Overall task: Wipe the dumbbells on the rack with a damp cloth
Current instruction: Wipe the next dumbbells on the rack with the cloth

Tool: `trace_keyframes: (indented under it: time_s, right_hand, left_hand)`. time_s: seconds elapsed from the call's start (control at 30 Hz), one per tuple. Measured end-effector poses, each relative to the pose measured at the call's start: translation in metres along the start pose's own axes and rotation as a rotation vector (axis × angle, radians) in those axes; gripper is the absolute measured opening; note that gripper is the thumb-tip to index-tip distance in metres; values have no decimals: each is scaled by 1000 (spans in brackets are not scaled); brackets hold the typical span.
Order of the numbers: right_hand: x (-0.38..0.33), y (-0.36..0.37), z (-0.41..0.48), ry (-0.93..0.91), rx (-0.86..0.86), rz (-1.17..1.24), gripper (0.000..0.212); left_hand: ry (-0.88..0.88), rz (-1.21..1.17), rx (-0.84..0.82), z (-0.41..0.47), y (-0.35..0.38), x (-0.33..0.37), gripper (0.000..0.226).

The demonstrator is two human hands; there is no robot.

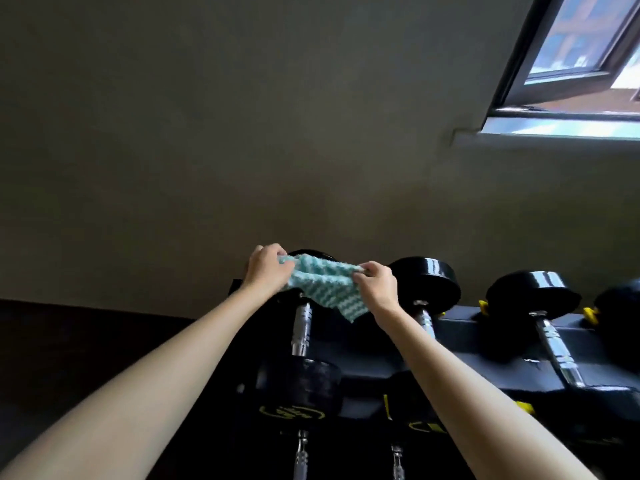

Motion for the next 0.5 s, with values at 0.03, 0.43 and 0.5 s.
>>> trace_keyframes:
  time_s: [0.03,0.43,0.5]
  right_hand:
    - [-4,6,8,-26,127,23,20]
    - [37,78,51,340,92,37,49]
    - [16,86,54,165,44,-24,48]
  left_hand:
    - [50,-23,68,14,0,-4,24]
    - [322,80,99,80,79,-3,32]
    - [224,33,62,85,76,-25,34]
Point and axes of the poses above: each hand's wrist, its own z-axis towards the middle knuckle, its own y-axis out of the palm, x = y × z, the point moved 4 cm from there along z, towards the middle knuckle, and after that the axes turned 12 degrees about z, right-handed, at the moved point
